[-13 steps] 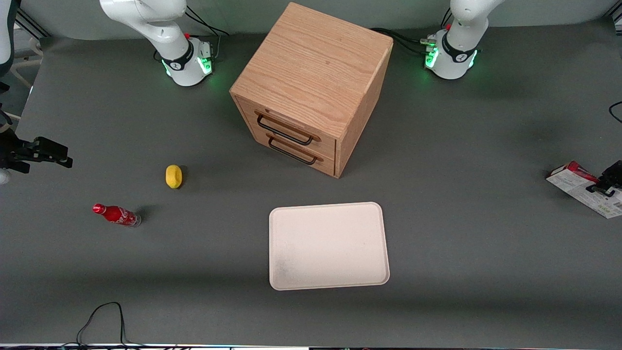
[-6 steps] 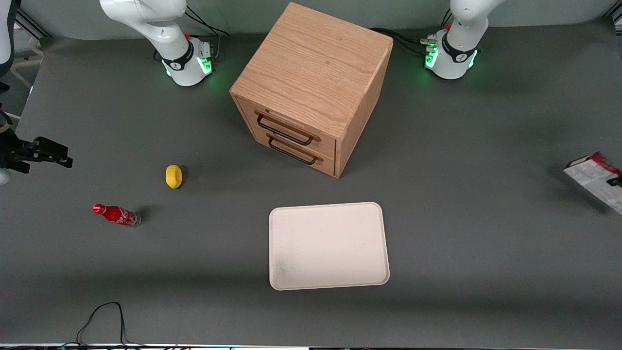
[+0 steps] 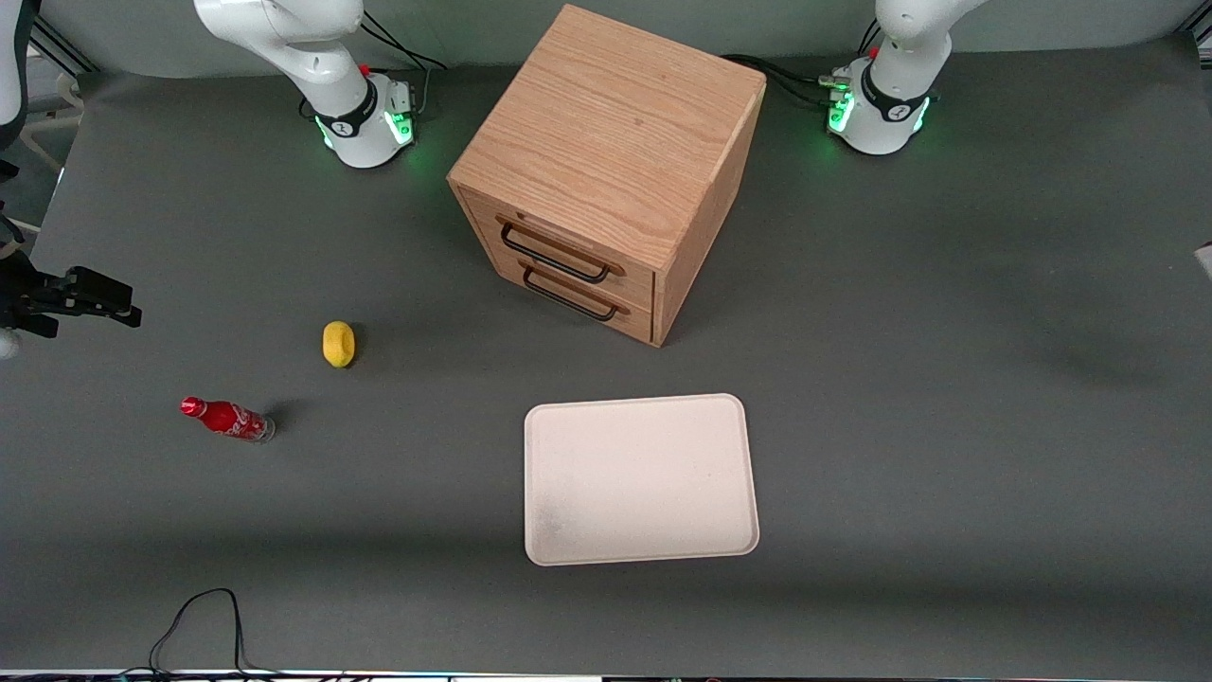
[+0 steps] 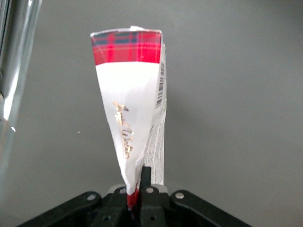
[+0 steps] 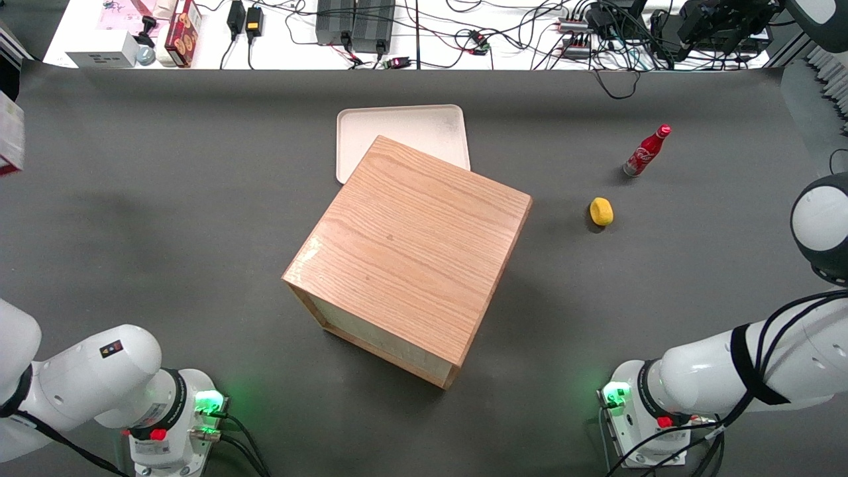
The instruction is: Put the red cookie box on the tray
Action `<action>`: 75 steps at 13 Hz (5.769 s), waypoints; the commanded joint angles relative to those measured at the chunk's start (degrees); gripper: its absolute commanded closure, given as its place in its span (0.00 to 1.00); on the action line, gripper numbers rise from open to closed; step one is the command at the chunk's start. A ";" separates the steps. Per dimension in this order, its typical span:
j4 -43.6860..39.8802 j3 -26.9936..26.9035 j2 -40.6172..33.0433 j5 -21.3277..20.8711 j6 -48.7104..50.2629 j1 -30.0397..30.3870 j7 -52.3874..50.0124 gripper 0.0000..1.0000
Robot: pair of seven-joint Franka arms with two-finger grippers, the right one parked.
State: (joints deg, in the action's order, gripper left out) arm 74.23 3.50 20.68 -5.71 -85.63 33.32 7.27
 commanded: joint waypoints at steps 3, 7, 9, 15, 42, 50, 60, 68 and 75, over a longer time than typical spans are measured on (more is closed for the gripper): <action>-10.06 0.10 0.15 -1.06 8.02 -0.27 13.83 1.00; -10.07 0.01 0.50 -0.45 7.14 -6.05 12.51 1.00; -9.54 0.01 0.94 -0.27 7.14 -13.42 6.05 1.00; -10.41 0.45 6.91 0.17 0.93 -36.98 -25.06 1.00; -9.01 6.52 31.53 -7.74 -33.82 -53.80 -43.38 1.00; -8.84 6.25 31.44 -9.66 -32.67 -54.50 -47.26 0.00; -9.63 6.87 15.21 -7.05 -9.23 -53.62 -42.01 0.00; -0.51 6.43 -5.45 1.31 4.07 -33.69 -16.69 0.00; 8.72 6.17 -9.59 1.49 -4.18 -26.38 -8.76 0.00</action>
State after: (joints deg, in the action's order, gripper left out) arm 75.86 9.58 16.17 -5.08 -85.99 6.01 -2.63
